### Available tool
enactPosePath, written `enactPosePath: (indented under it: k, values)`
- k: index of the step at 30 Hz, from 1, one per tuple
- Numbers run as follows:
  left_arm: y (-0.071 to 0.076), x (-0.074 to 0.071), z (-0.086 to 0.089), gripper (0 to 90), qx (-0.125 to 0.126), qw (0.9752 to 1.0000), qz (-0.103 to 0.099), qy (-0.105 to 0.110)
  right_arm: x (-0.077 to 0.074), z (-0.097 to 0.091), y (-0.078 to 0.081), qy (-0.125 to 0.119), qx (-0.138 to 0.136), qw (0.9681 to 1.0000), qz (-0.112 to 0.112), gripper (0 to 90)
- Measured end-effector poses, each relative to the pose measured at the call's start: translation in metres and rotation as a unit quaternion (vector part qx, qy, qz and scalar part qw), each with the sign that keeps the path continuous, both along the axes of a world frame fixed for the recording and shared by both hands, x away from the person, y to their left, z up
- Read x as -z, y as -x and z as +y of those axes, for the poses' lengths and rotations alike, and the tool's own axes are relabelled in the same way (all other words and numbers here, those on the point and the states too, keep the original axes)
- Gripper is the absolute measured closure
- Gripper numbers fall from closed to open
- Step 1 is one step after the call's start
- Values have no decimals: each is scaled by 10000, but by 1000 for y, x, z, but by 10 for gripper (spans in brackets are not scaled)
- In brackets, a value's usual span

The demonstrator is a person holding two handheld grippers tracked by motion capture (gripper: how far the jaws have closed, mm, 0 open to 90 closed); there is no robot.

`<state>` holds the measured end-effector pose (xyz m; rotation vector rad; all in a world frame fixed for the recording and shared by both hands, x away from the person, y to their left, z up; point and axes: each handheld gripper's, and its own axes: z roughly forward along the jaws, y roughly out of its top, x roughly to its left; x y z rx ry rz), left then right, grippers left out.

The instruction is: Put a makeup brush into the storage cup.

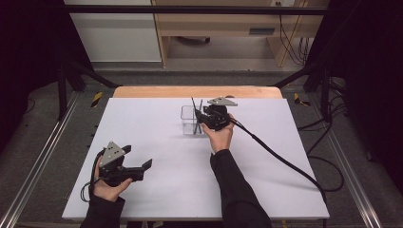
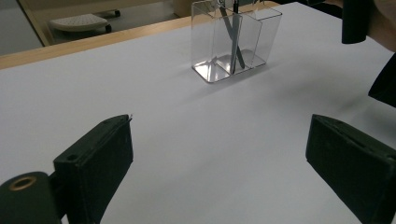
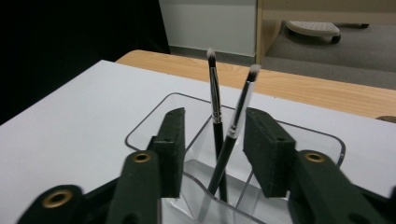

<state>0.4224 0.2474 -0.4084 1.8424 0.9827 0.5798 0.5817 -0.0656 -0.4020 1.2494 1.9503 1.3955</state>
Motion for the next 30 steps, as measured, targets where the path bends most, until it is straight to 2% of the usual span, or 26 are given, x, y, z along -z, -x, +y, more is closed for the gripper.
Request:
enactPosePath:
  k: [8,13,15,30]
  values:
    - [0,0,0,66,-16,10000,-3,16,-16,-9,18,-6,-333,9994,-100,331]
    - [0,0,1,65,-20,10000,-5,45,-20,-16,28,85,-466,9988,-87,235]
    - [0,0,1,63,-28,10000,3,54,-22,-20,34,153,-472,9987,-137,220]
    - [0,0,2,57,-32,9999,16,95,-33,-48,73,144,-706,9967,-382,158]
